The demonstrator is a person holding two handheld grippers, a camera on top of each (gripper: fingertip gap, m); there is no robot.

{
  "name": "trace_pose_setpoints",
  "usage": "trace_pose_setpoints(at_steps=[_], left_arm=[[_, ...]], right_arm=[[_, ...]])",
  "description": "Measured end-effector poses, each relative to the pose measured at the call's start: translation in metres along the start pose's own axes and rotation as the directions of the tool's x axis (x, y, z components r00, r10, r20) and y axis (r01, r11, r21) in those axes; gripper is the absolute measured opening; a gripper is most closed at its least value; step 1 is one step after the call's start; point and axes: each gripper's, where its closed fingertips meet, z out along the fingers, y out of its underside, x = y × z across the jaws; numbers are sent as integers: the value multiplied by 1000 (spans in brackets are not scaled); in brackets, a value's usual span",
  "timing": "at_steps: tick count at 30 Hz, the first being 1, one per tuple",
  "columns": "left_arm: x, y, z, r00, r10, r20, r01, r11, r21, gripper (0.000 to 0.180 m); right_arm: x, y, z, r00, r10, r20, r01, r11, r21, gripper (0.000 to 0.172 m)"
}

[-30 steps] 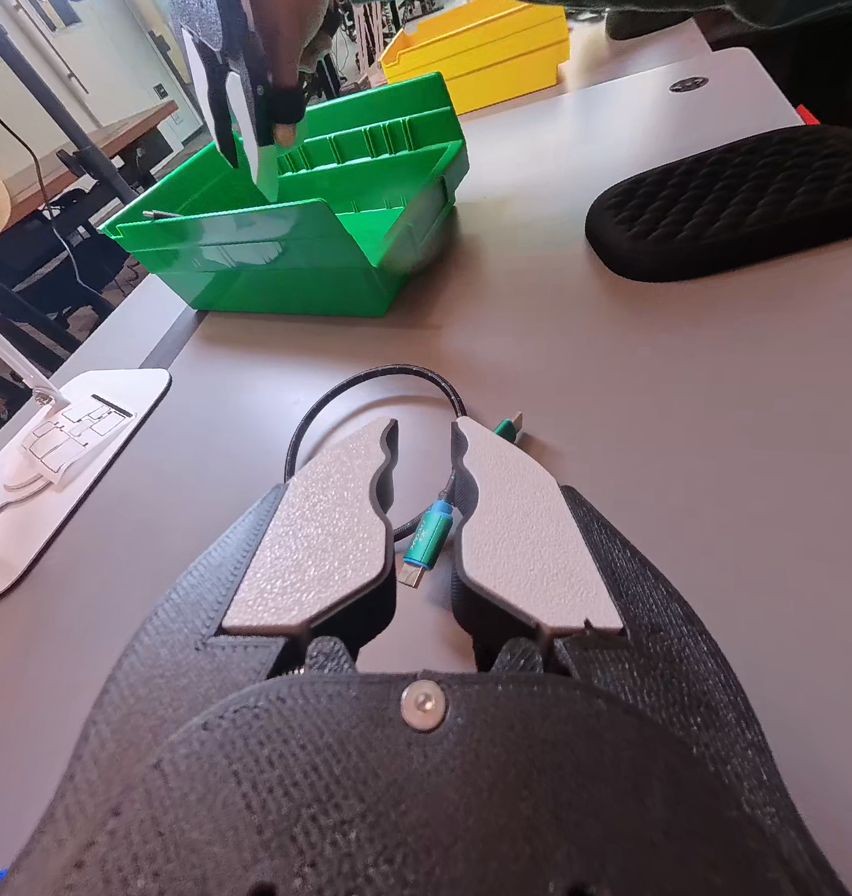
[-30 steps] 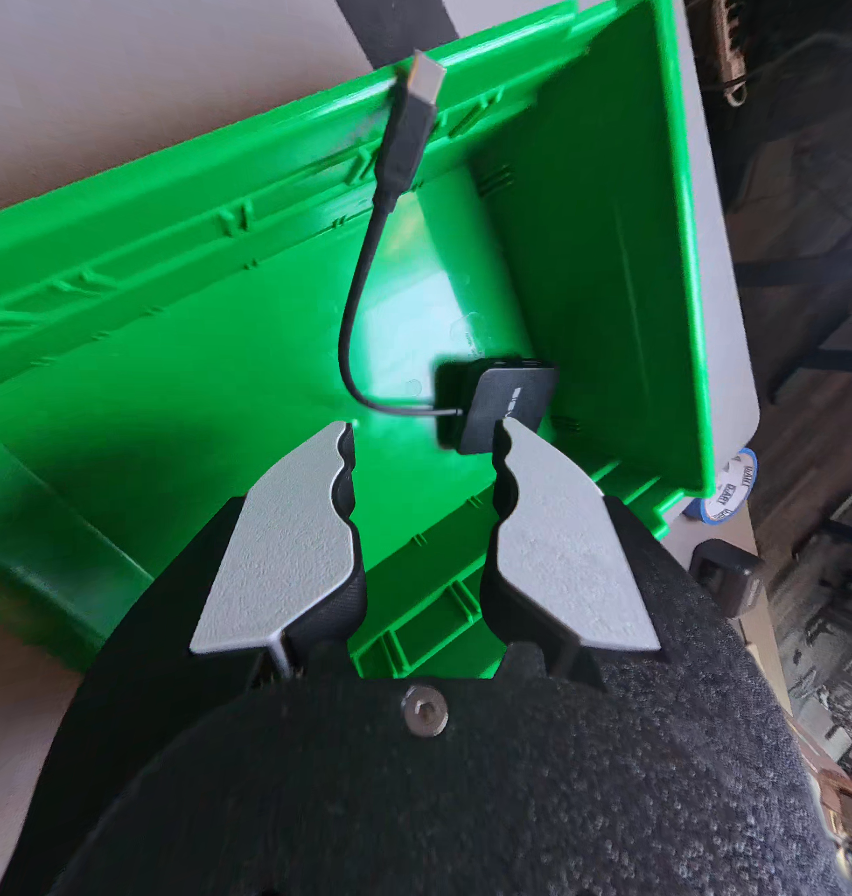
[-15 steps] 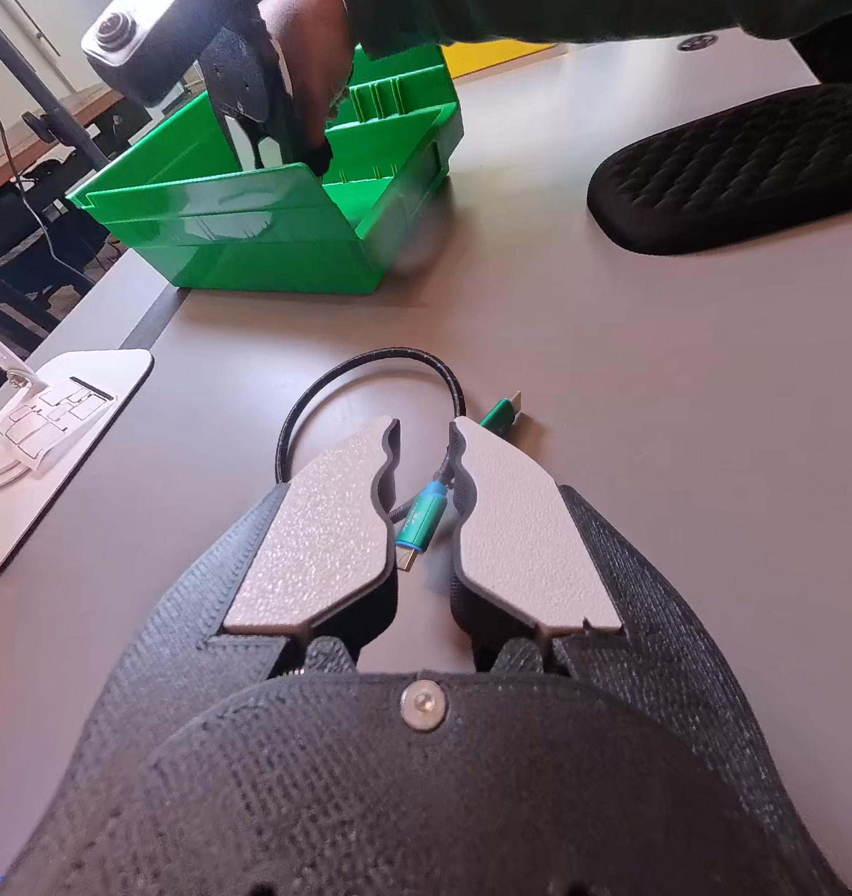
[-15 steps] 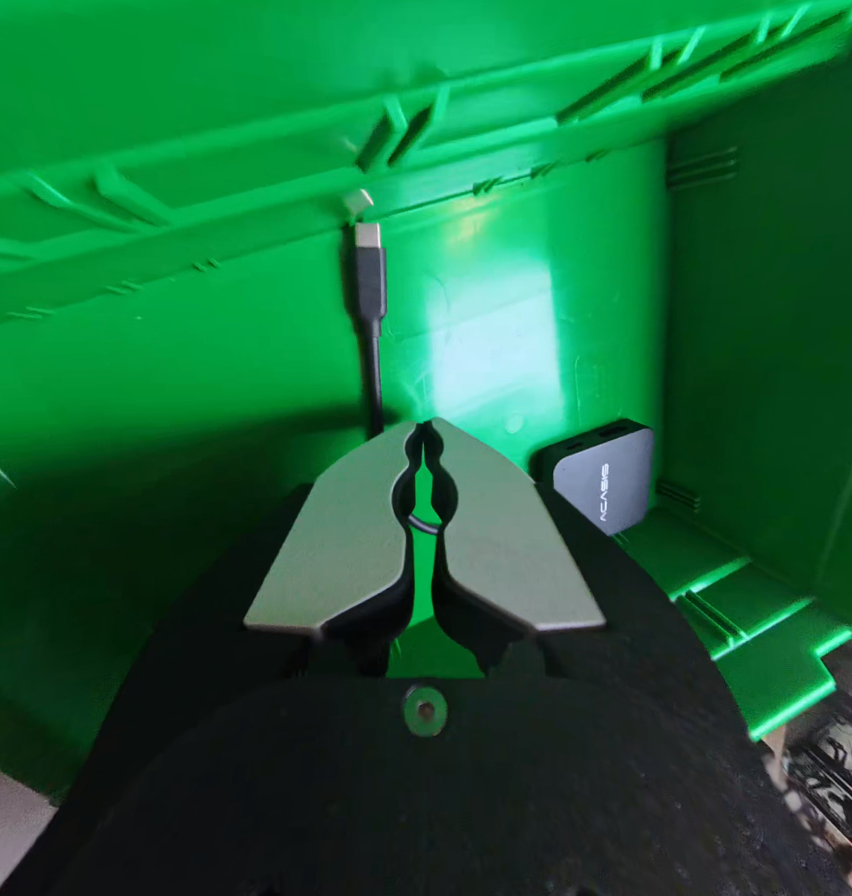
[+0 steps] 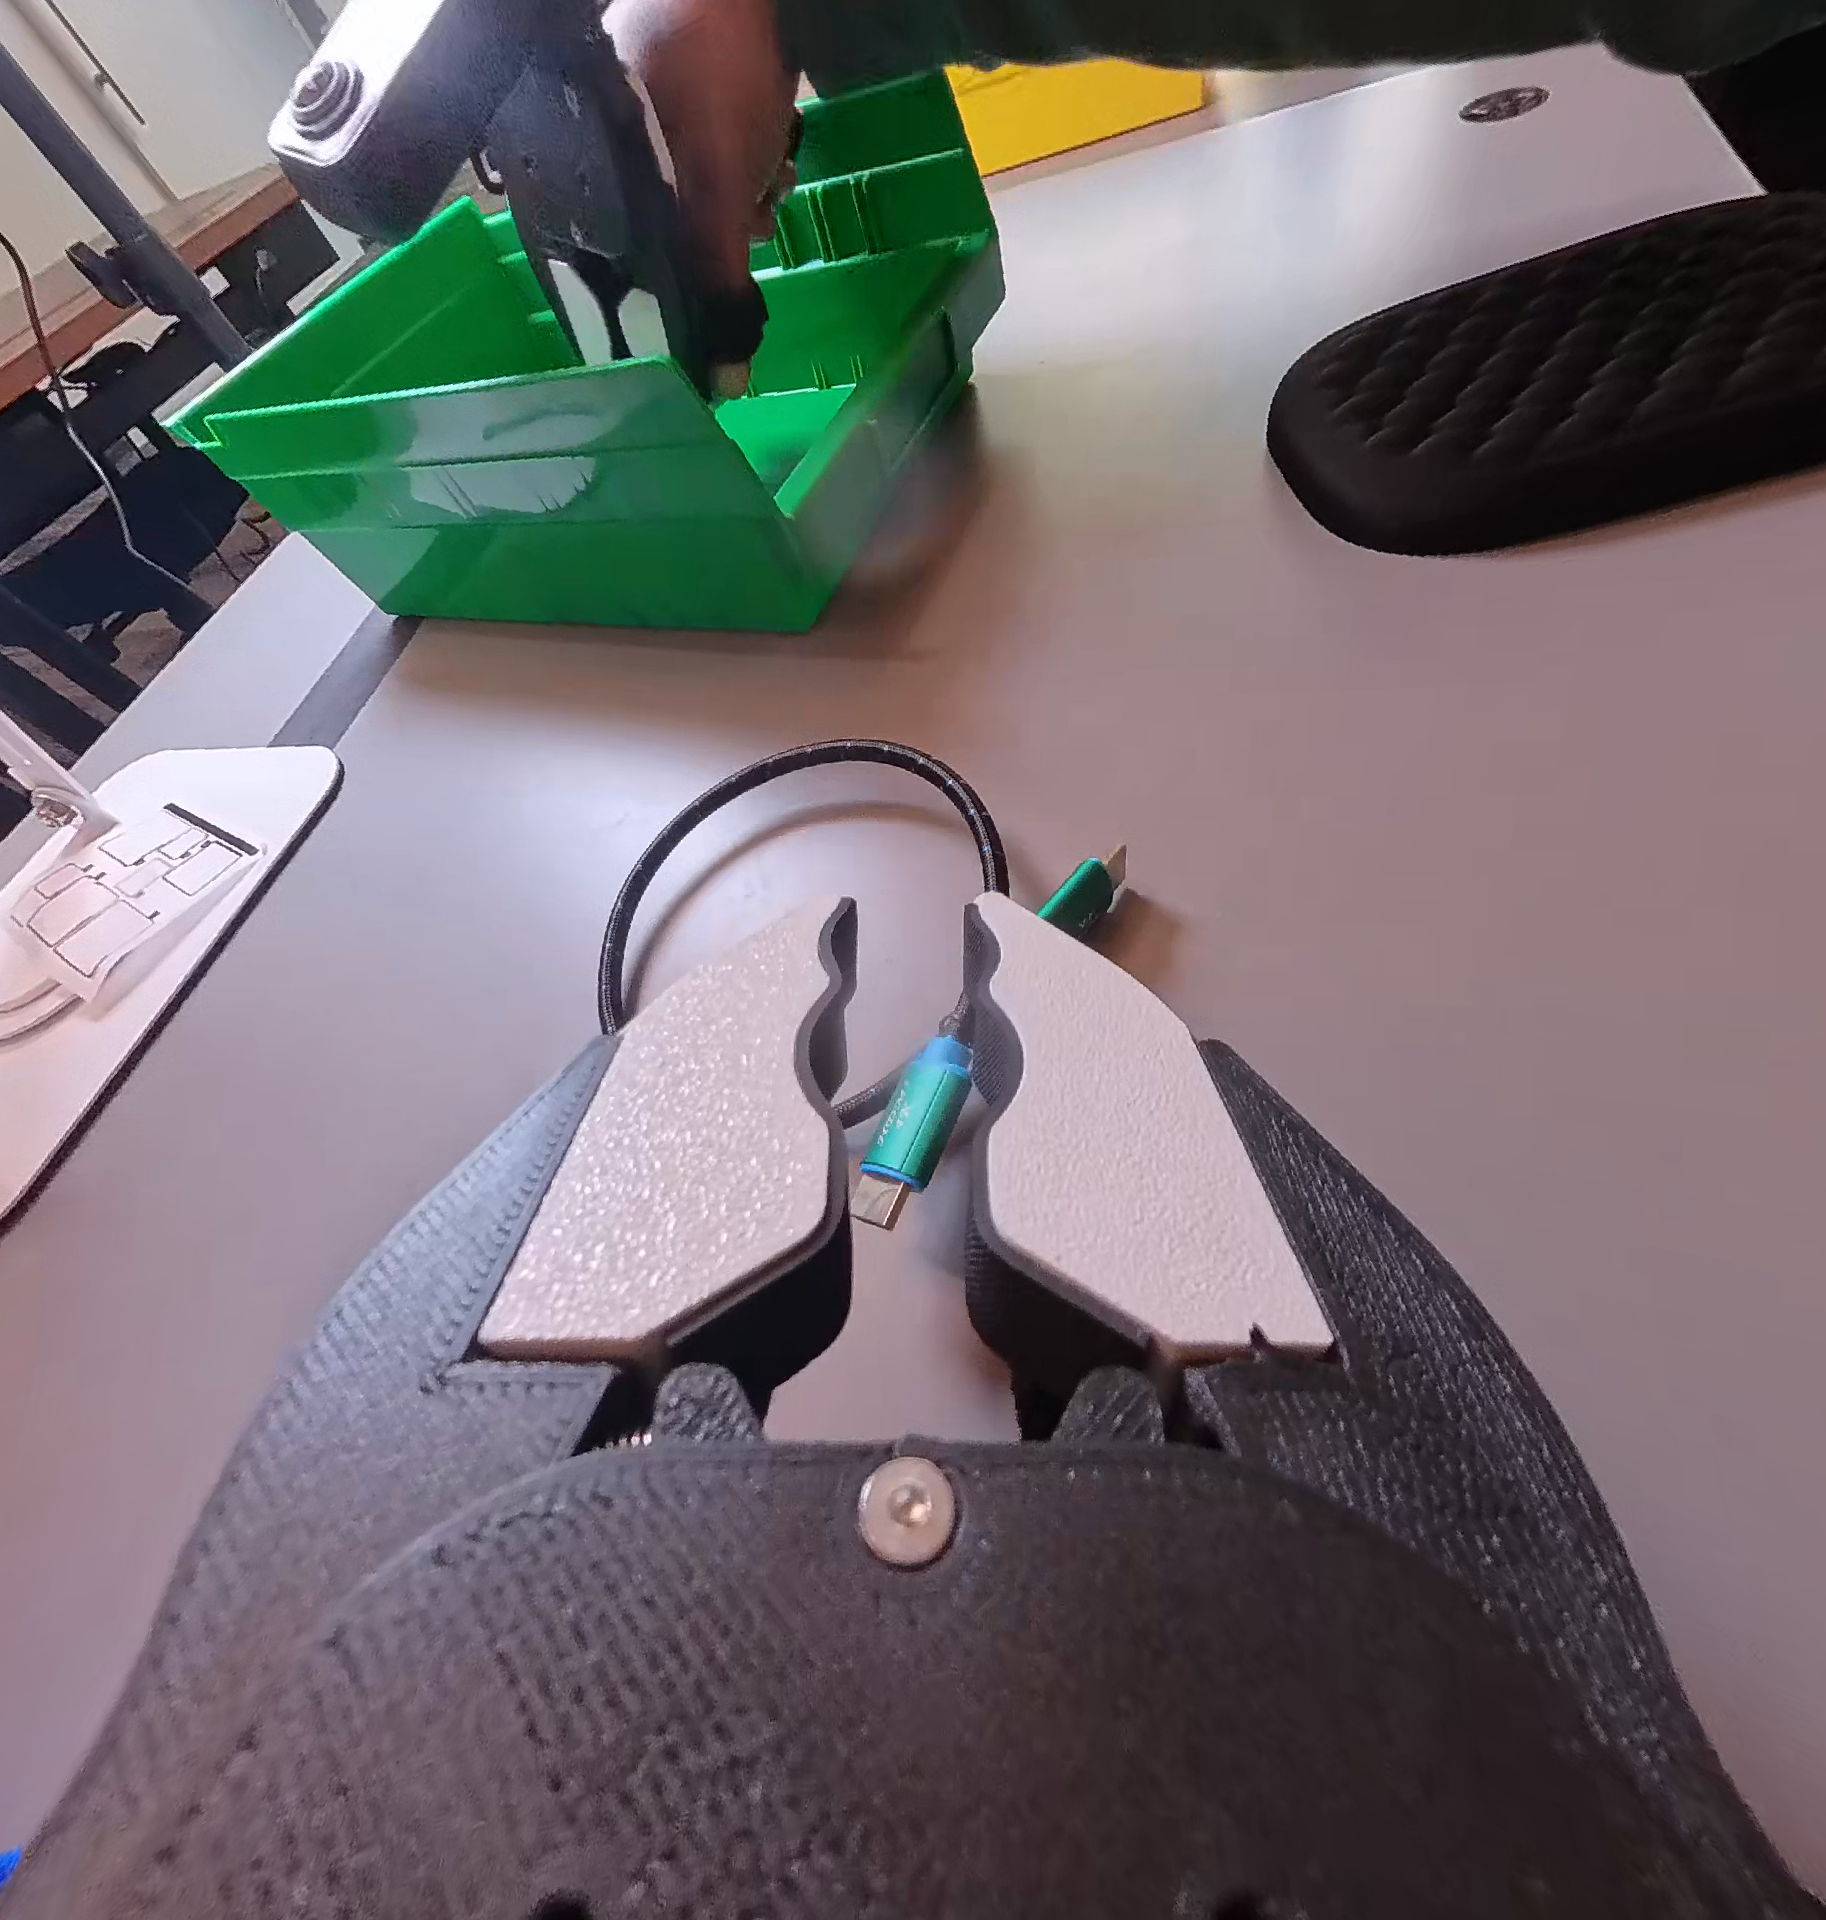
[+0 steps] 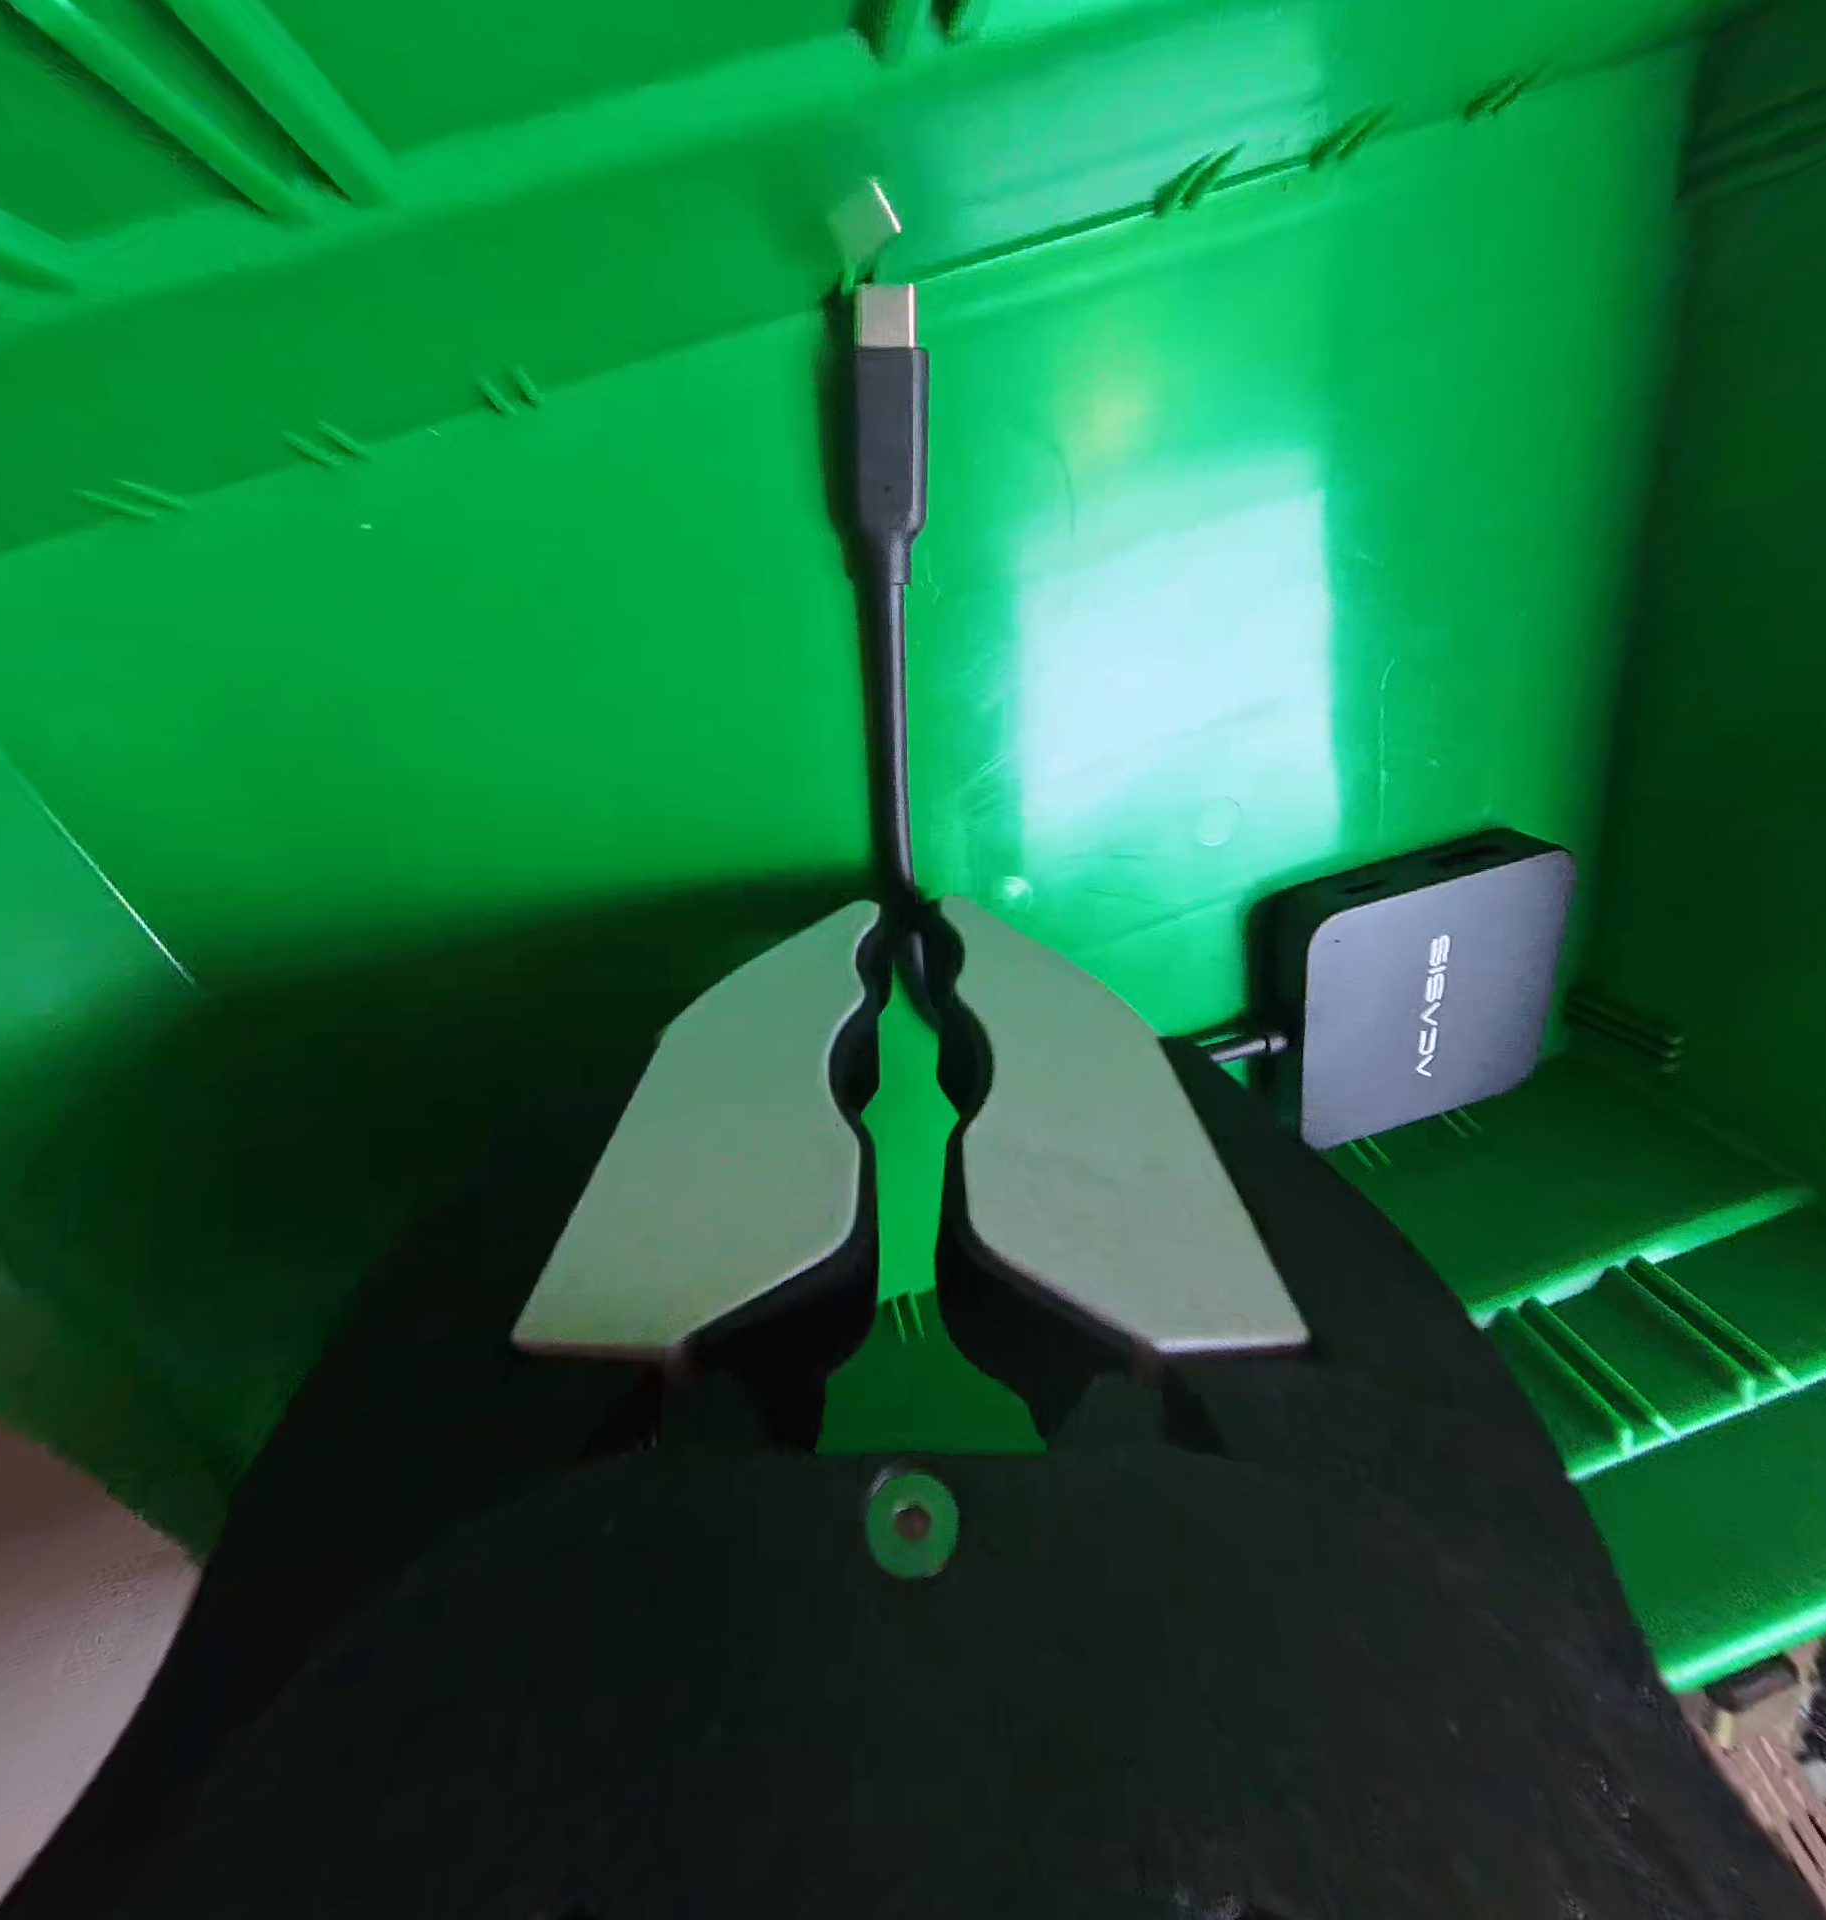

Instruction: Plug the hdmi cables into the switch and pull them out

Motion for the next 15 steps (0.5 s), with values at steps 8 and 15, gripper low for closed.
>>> trace_pose_setpoints(at_steps=[8, 15], left_arm=[[-1, 3, 1, 1000, -3, 2, 3, 1000, -12, 20], [3, 8, 4, 1000, 3, -14, -4, 999, -35, 21]], right_arm=[[60, -15, -11, 943, 139, -303, -107, 987, 119, 5], [70, -38, 9, 913, 240, -331, -178, 962, 206, 25]])
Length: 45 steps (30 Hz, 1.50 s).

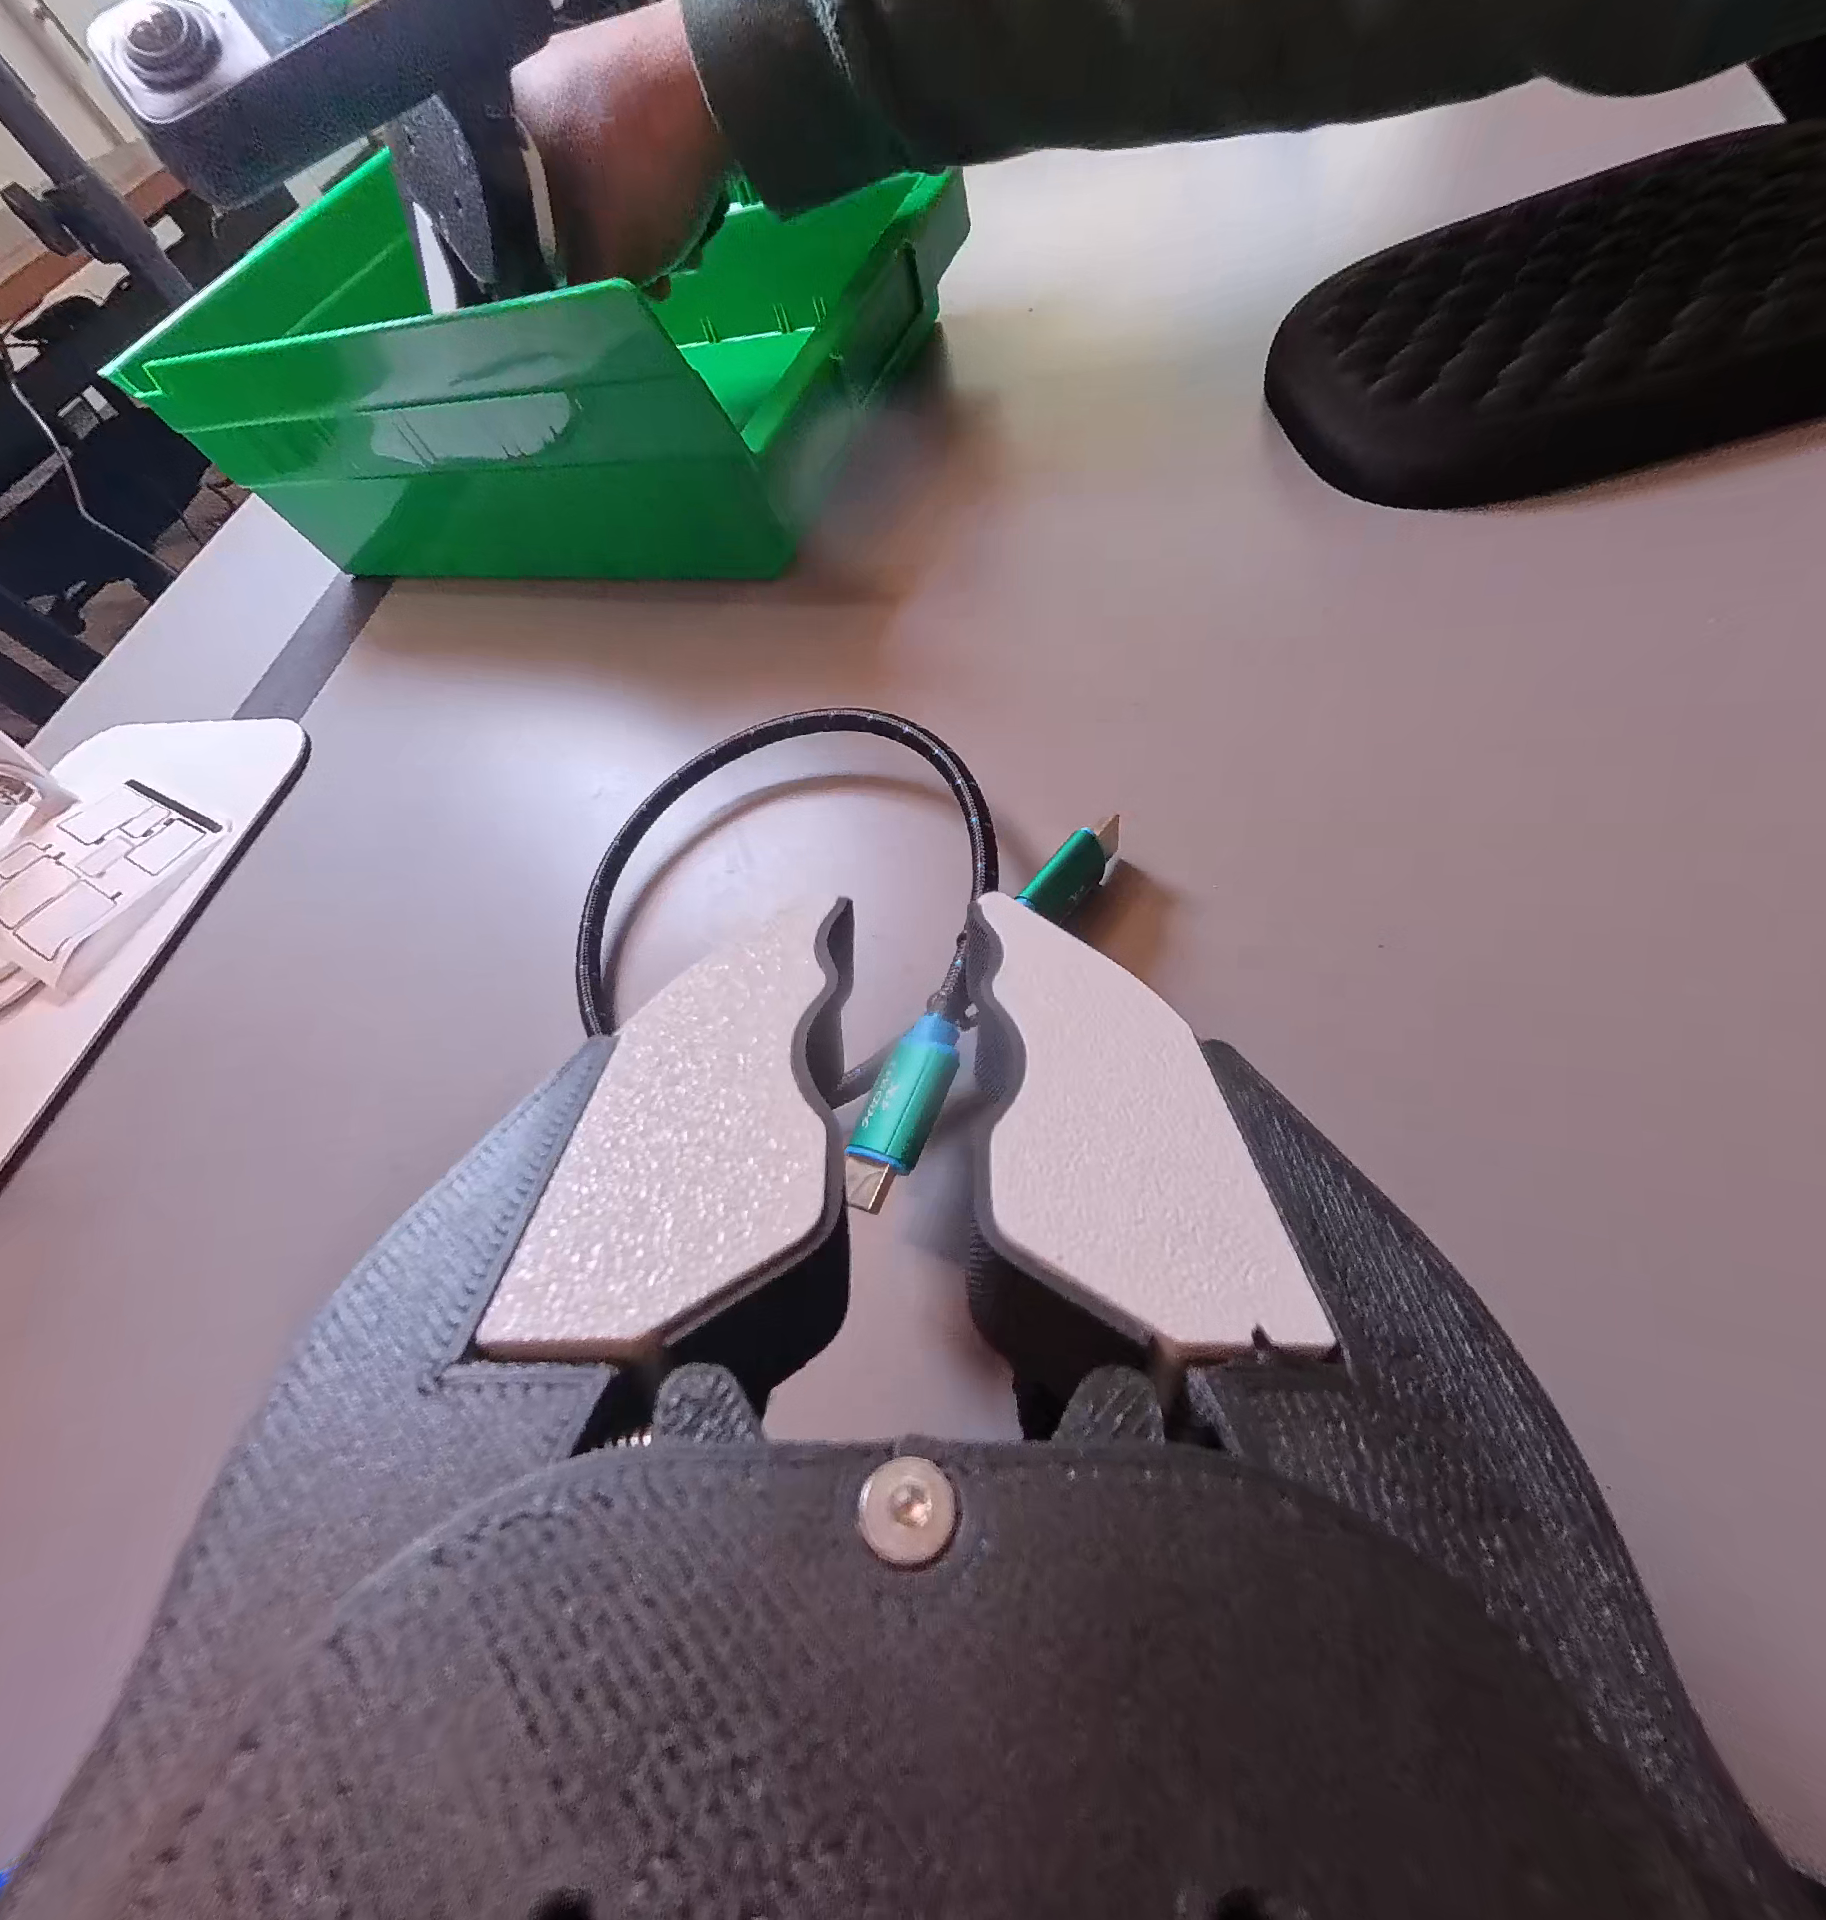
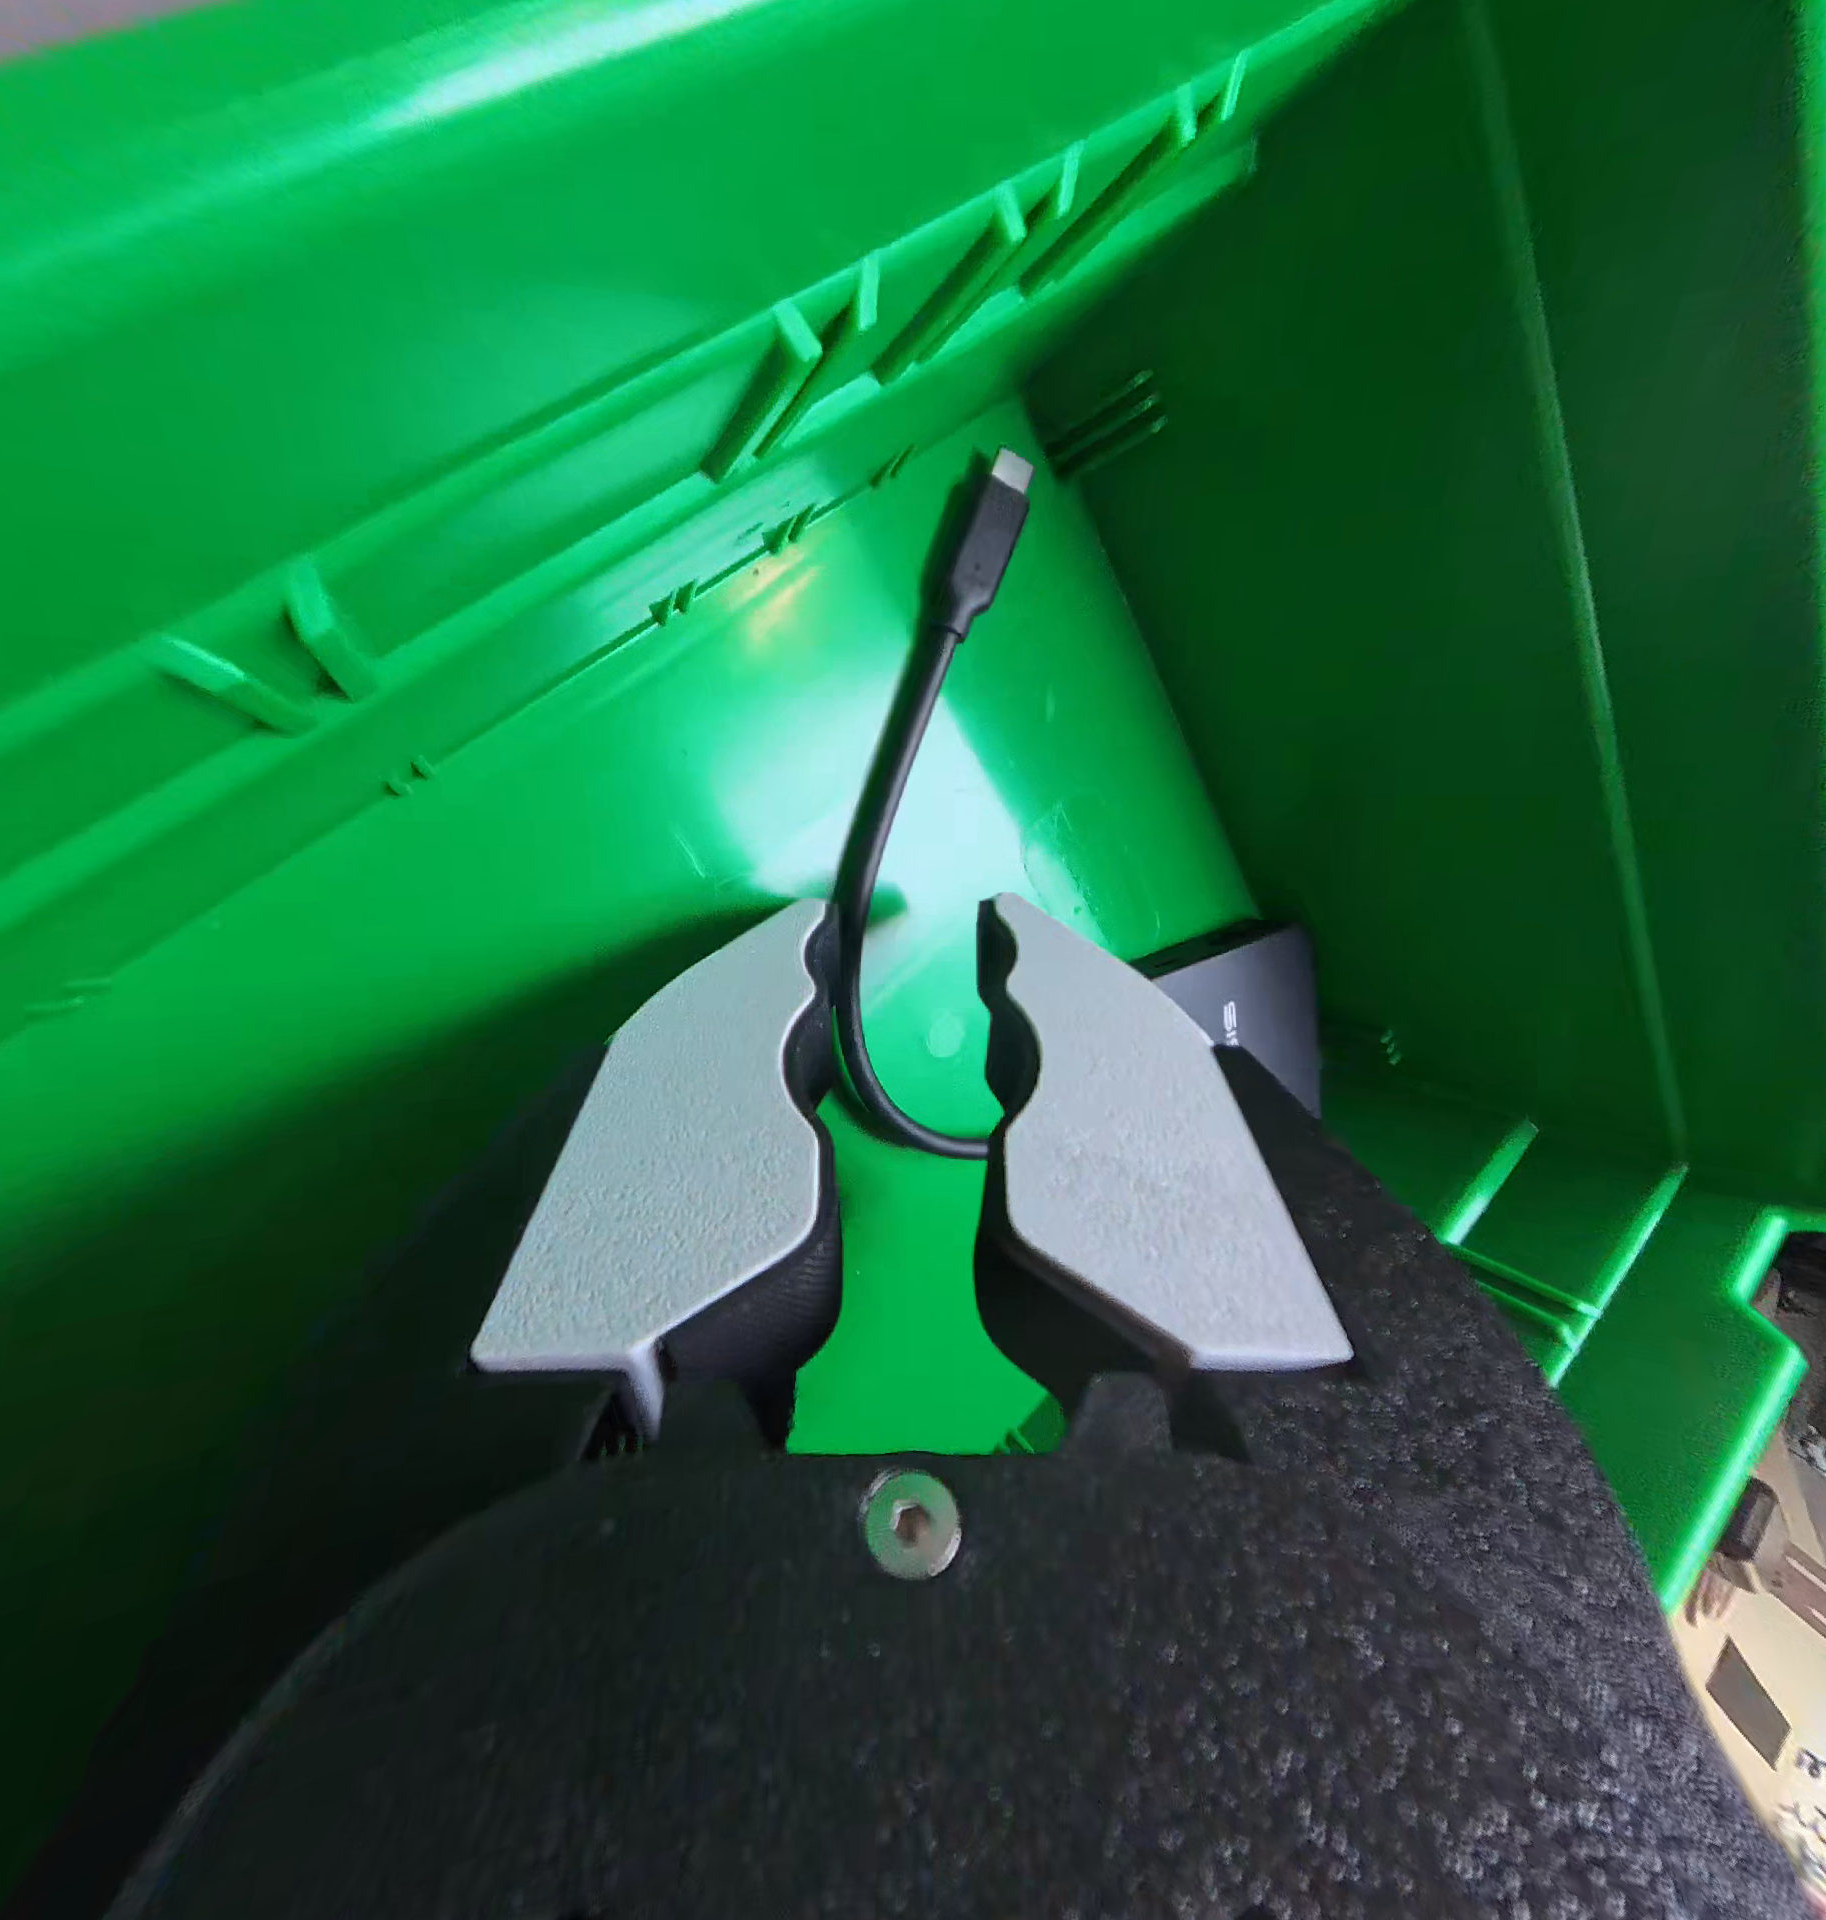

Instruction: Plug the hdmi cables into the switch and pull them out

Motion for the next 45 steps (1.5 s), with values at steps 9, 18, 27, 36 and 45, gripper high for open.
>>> trace_pose_setpoints(at_steps=[9, 18, 27, 36, 45], left_arm=[[-4, 1, -3, 1000, -11, 1, 11, 1000, 1, 23], [9, 27, 0, 993, 68, -94, -82, 983, -163, 38], [2, 36, 23, 972, 196, -127, -225, 932, -285, 16], [23, -24, 5, 948, 316, 48, -309, 945, -109, 14], [-37, -77, -74, 976, -50, 214, -13, 959, 284, 31]], right_arm=[[-9, -94, -132, 960, 141, 242, -257, 787, 562, 31], [-189, -90, -243, 897, -359, 256, 78, 701, 709, 31], [-287, -50, -220, 786, -475, 397, 188, 795, 577, 52], [-313, -50, -210, 743, -611, 274, 385, 725, 571, 17], [-161, -47, -293, 925, -376, 57, 273, 761, 589, 17]])
